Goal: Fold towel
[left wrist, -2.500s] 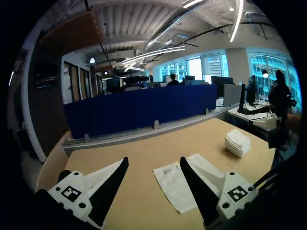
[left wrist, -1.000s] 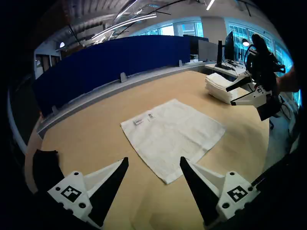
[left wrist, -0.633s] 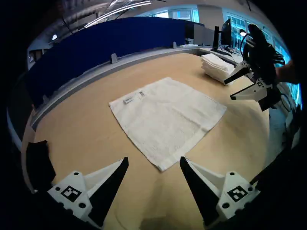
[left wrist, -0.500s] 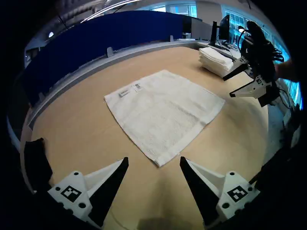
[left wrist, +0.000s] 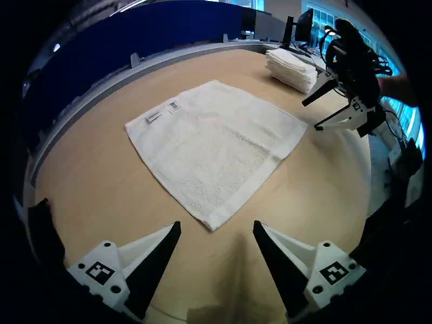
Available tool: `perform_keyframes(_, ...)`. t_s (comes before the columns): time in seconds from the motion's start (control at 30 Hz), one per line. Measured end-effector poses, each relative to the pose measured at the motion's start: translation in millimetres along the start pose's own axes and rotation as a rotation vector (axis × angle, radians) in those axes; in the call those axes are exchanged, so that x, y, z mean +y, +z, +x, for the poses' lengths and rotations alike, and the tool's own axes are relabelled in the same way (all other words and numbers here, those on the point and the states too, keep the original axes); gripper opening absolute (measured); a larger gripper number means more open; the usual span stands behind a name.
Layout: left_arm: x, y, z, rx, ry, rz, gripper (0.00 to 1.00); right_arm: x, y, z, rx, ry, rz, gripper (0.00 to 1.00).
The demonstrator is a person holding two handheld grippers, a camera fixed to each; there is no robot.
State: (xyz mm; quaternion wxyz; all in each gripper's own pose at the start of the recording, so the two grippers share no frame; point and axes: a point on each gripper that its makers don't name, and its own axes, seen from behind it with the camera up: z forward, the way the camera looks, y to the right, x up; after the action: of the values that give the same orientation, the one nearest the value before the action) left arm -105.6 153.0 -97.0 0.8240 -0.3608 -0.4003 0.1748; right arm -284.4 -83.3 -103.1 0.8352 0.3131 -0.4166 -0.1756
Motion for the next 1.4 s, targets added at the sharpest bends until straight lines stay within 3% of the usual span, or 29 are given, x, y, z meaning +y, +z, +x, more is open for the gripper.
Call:
perform_keyframes(0.3, -0.4, 11.5, -1, -0.021, 0.014, 0.002, 0.98, -5, 9.3, -4, -0.008, 0.000, 0.024, 0.92)
perform_keyframes(0.53, 1.8, 13.9, -8, -0.056, 0.002, -0.005, 0.79, -9, 13.9, -5, -0.009, 0.003, 0.038, 0.78)
perform_keyframes(0.93, -2.0, 12.1, -10, -0.055, -0.024, 0.010, 0.58, -14, 17.9, -10, -0.017, -0.003, 0.047, 0.38)
perform_keyframes(1.13, -5.1, 13.6, -10, -0.058, -0.037, 0.011, 0.52, -14, 19.5, -9, -0.013, 0.009, 0.049, 0.37)
perform_keyframes(1.3, -5.1, 16.4, -10, -0.059, -0.032, 0.019, 0.51, -16, 20.8, -9, -0.012, 0.016, 0.058, 0.30)
perform_keyframes(1.4, -4.9, 18.2, -10, -0.060, -0.033, 0.024, 0.37, -16, 20.8, -9, -0.011, 0.015, 0.059, 0.27)
